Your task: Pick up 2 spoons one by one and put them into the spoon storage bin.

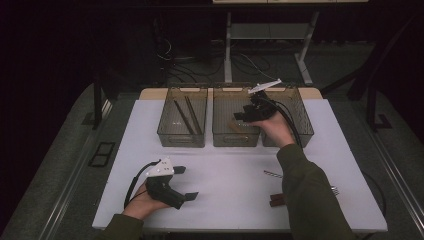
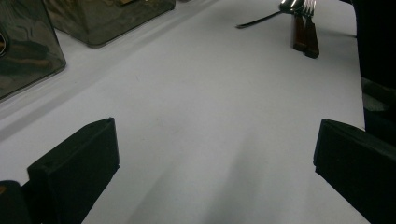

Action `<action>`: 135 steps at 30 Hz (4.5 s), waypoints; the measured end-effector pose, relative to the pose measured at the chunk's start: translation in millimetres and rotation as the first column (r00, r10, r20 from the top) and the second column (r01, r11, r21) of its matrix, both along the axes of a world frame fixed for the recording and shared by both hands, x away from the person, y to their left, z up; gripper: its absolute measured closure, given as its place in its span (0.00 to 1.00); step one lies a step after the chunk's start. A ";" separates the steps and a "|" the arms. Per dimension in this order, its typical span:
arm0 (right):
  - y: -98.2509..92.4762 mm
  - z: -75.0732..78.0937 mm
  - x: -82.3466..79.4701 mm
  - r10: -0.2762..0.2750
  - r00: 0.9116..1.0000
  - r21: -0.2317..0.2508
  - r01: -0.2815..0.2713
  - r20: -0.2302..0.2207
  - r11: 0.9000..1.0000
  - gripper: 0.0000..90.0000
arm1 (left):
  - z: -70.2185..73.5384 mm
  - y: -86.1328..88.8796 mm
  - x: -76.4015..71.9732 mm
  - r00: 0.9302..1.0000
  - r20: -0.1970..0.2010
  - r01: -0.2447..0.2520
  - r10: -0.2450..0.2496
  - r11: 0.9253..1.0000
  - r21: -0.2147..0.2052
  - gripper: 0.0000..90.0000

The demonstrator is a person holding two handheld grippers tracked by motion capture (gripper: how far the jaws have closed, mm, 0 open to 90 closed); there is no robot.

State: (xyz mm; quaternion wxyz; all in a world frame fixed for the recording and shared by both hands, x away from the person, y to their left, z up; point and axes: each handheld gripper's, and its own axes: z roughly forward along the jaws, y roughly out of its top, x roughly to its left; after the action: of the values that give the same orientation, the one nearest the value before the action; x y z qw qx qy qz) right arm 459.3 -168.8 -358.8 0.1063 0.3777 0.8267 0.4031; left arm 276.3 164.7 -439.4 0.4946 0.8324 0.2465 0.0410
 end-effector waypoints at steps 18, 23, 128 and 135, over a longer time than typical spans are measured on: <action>-48.0 8.6 -57.9 0.047 0.997 0.026 -0.048 0.054 0.999 0.44 | 0.0 0.5 -0.5 1.000 0.000 -0.005 0.005 1.000 0.013 0.00; -60.5 3.1 -77.5 0.049 0.997 0.026 -0.050 0.053 0.998 0.43 | 0.6 1.1 -1.0 1.000 -0.003 -0.008 0.008 1.000 0.008 0.00; -211.7 -74.1 -197.0 -0.066 0.992 -0.029 0.063 -0.111 0.998 0.96 | -0.1 -0.8 -1.8 1.000 0.004 -0.009 0.009 0.999 0.035 0.00; -209.7 -72.5 -197.9 -0.051 0.993 -0.015 0.050 -0.104 0.999 0.99 | -0.1 -0.7 -1.8 1.000 0.004 -0.008 0.008 0.999 0.034 0.00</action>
State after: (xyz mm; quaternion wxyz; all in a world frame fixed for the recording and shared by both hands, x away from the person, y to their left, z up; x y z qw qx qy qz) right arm 261.4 -378.5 -431.3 0.0755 0.4183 0.8238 0.3752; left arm 274.5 164.0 -439.5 0.4805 0.8398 0.2480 0.0487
